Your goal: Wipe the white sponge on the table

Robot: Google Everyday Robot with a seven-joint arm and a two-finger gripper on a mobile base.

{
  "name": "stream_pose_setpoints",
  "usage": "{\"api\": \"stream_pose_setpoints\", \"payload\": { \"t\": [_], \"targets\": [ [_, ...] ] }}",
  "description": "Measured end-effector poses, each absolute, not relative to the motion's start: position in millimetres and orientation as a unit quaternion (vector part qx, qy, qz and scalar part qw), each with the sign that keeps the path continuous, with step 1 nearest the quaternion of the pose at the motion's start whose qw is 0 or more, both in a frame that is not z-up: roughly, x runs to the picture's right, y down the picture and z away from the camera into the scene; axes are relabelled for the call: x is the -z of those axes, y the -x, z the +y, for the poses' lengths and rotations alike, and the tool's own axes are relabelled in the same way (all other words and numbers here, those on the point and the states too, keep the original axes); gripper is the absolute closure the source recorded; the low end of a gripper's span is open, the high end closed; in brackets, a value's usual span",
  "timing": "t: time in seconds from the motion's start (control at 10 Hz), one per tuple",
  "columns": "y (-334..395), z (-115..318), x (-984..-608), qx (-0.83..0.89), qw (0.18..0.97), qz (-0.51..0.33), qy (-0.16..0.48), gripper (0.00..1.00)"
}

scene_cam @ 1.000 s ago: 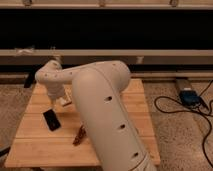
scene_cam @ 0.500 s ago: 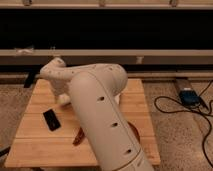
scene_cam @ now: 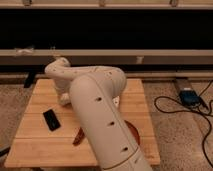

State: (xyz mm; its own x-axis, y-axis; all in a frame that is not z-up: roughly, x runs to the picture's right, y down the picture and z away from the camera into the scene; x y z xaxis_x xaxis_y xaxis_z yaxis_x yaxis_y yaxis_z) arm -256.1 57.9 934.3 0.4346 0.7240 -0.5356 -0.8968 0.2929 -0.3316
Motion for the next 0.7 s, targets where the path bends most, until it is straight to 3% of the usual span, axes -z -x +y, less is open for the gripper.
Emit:
{"api": "stream_pose_setpoints", "payload": {
  "t": [0.2, 0.4, 0.7],
  "targets": [
    [255.1, 60.3, -936.7, -0.510, 0.790, 0.147, 0.307, 0.42],
    [257.4, 63.2, -936.4, -0.506, 0.790, 0.153, 0.312, 0.65],
    [254.0, 65.8, -932.9, -0.501, 0.787, 0.162, 0.320, 0.91]
  ]
}}
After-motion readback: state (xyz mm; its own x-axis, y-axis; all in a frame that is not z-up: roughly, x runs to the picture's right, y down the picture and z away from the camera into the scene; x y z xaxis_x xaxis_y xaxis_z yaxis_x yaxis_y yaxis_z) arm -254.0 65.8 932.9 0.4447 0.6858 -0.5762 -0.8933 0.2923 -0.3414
